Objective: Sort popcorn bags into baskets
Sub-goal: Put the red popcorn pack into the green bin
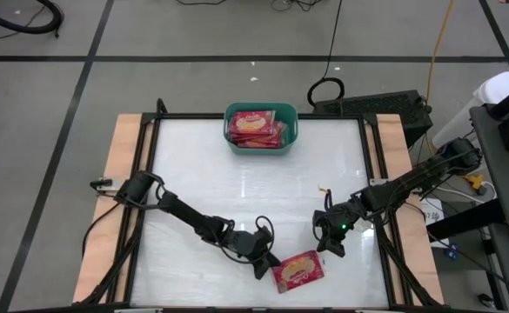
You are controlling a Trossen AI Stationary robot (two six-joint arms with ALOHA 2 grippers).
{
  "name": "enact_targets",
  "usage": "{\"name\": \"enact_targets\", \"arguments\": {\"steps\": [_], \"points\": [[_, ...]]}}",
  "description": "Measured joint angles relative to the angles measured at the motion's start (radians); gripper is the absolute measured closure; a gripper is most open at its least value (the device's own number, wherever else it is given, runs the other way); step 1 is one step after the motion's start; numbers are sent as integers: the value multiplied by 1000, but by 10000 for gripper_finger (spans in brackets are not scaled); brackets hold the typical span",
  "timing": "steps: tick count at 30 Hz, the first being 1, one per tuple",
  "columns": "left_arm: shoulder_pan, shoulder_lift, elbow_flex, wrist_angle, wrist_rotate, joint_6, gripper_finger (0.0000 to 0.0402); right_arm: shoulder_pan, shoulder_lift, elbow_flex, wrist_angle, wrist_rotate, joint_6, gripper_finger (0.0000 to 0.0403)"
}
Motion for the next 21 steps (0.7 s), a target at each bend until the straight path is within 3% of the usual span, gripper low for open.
{"name": "enact_targets", "arguments": {"steps": [2,12,21], "points": [[0,0,0,0,8,-1,391,-3,0,0,0,-1,0,403],[1,-22,0,-37,21,4,398,-8,-12,1,12,-1,47,395],[1,-24,-1,-69,22,6,400,-93,-44,111,-138,-3,45,295]]}}
